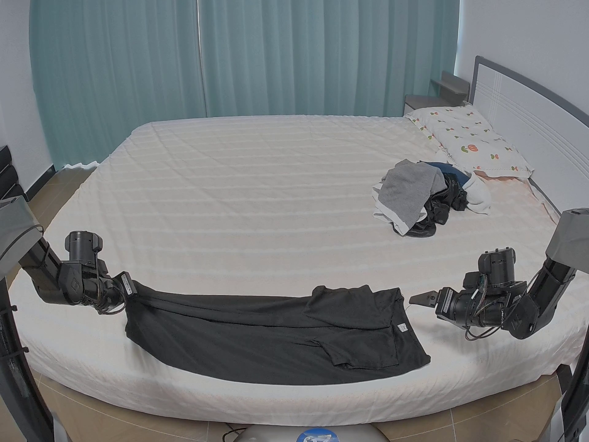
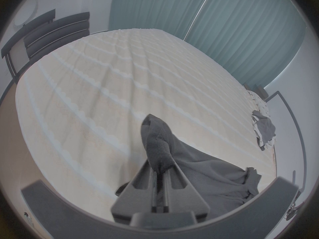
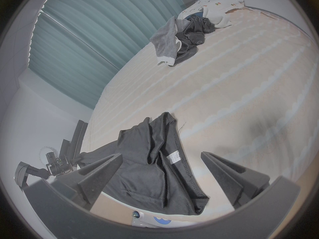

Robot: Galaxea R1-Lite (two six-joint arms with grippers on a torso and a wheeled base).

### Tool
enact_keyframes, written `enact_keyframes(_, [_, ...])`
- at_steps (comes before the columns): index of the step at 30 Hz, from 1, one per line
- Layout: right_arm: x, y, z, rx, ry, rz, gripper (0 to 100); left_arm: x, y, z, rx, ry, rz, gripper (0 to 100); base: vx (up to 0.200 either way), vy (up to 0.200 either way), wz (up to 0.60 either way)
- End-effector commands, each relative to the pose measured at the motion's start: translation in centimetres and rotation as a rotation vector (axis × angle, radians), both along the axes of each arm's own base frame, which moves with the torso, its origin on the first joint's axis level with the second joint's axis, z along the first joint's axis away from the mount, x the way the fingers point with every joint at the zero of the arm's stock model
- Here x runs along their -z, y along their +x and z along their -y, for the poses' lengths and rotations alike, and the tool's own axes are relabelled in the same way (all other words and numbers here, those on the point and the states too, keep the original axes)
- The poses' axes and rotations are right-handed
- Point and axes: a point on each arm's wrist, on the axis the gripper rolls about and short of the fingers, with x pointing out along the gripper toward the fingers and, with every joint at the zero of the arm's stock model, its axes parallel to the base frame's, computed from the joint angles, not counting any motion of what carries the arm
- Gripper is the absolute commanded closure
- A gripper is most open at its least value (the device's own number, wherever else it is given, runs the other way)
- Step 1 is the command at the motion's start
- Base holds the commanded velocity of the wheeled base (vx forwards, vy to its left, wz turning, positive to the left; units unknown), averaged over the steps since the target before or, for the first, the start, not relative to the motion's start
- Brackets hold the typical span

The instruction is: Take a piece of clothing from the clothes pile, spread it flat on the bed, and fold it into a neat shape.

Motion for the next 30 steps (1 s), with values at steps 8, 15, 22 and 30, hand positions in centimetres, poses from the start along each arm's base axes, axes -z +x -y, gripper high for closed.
enact_keyframes(8, [0.0, -0.8, 0.0, 0.011, 0.026, 0.036, 0, -5.7, 0.0, 10.5, 0.113, -0.098, -0.012, 100, 0.000, -0.150, 0.00])
enact_keyframes(15, [-0.5, -1.0, -0.1, 0.020, 0.042, 0.040, 0, -7.2, 0.6, 16.4, 0.137, -0.135, -0.051, 100, 0.000, -0.200, 0.00])
enact_keyframes(22, [-0.7, -0.9, -0.2, 0.016, 0.045, 0.047, 0, -7.4, 1.3, 21.7, 0.176, -0.160, -0.149, 100, 0.000, -0.200, 0.00])
enact_keyframes(30, [-0.7, -0.8, -0.4, 0.012, 0.046, 0.048, 0, -6.1, 2.5, 26.0, 0.221, -0.155, -0.213, 100, 0.000, -0.200, 0.00])
